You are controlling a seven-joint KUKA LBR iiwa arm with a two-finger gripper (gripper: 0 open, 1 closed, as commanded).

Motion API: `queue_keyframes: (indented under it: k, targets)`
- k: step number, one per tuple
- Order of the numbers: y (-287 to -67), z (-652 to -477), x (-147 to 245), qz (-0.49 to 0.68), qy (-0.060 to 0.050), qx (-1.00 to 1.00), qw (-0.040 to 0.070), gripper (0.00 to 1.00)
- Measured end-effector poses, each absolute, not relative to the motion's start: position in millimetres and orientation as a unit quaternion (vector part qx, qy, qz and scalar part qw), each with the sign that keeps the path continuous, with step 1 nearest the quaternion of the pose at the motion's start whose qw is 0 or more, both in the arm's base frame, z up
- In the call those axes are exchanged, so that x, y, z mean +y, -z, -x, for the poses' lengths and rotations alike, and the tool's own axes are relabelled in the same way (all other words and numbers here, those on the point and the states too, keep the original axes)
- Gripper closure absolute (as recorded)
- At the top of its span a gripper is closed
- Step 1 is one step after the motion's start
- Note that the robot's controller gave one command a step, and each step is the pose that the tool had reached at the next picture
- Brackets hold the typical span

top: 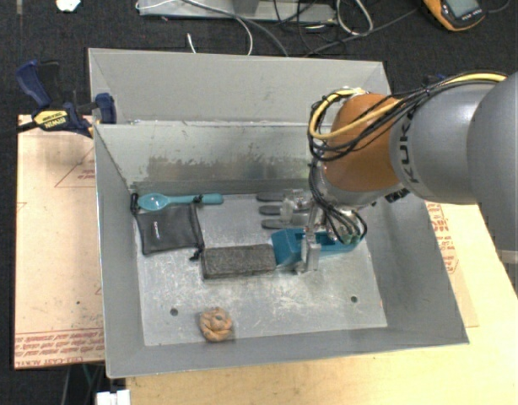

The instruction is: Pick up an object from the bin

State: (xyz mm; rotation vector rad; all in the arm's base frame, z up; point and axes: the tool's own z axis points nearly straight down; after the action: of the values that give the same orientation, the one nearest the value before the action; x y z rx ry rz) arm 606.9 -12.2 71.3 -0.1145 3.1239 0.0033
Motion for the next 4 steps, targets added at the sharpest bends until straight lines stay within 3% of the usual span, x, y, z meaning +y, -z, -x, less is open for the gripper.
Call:
queue_keyframes:
  k: [1,2,3,4]
  targets:
    - [-70.3,-600.6,-14.5,0.022,-0.002,1.0,0.008,0.0]
    - [-71.1,-586.5,-12.5,0.052,-0.002,0.999,0.01,1.0]
    - [-71.2,-586.5,-12.5,0.052,-0.002,0.999,0.01,1.0]
    - [-138.9,-577.8,-24.7,0.086,-0.002,0.996,0.005,1.0]
